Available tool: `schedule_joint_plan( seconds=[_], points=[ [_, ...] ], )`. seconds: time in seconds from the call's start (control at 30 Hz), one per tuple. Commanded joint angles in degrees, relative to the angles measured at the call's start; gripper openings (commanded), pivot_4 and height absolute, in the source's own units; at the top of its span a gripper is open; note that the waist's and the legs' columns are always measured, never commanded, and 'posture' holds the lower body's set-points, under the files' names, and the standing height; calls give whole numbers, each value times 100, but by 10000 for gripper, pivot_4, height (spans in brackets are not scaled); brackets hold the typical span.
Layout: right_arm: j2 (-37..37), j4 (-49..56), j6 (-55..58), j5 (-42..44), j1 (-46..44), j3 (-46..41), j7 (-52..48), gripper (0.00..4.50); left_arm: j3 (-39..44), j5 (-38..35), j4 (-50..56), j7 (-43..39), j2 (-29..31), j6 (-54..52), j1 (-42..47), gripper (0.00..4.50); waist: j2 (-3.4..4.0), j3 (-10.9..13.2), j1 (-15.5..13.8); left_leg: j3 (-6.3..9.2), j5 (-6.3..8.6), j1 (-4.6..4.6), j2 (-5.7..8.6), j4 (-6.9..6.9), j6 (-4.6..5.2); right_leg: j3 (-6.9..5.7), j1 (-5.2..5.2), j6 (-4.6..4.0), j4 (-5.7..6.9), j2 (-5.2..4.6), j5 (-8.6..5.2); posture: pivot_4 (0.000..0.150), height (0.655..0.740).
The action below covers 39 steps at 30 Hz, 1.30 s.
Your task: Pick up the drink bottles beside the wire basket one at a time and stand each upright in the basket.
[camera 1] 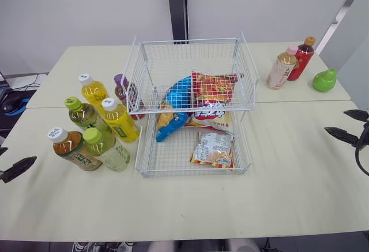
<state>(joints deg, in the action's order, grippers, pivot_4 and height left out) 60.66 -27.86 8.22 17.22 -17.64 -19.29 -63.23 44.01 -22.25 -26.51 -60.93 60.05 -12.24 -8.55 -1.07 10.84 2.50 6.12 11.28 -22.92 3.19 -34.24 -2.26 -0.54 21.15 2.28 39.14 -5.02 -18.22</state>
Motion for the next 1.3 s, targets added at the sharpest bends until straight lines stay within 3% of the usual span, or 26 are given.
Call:
schedule_joint_plan(
  seconds=[0.03,0.33,0.63,0.8,0.93,1.13,1.3],
  points=[
    [90,0,-81,138,-104,-187,-118,45000,326,-168,162,-17,71,9,-27,44636,-1,-1,-7,1,0,0,0,-1,0,0,0,0,0,0,0,1500,7308],
    [143,680,134,333,195,-369,-313,45000,512,-464,737,63,-120,-477,-315,44636,0,-1,3,0,0,1,0,-2,0,5,0,0,5,-1,0,1500,7308],
    [156,3469,1418,1804,273,-951,-301,45000,628,-638,1271,311,-419,-853,-498,44636,-6,-5,-1,17,0,0,-8,-6,0,5,2,0,8,-2,0,1500,7308],
    [125,4164,2077,2475,-1144,50,-416,45000,900,-757,1709,285,-499,-1115,-854,44636,-7,-5,28,20,1,0,-12,-13,0,11,4,-7,4,-5,5,1500,7308],
    [-429,4233,2582,3043,-2445,768,-516,45000,1472,-947,2486,176,-658,-1511,-1505,44636,-27,-14,43,24,1,-5,-29,-17,0,7,5,-19,-11,5,13,1500,7308],
    [-856,4345,2971,3388,-3016,1320,-894,45000,2110,-1339,3458,212,-887,-2156,-2018,44636,-30,-15,-77,23,7,-12,-32,-17,-1,8,14,-21,-16,6,14,1500,7308],
    [-1254,4146,2404,2500,-3004,2069,-1080,45000,2247,-1988,4471,491,-1057,-2938,-2063,44636,-35,-18,-91,27,8,-11,-34,-31,-2,6,10,-24,-14,8,16,1500,7308]
  ],
)
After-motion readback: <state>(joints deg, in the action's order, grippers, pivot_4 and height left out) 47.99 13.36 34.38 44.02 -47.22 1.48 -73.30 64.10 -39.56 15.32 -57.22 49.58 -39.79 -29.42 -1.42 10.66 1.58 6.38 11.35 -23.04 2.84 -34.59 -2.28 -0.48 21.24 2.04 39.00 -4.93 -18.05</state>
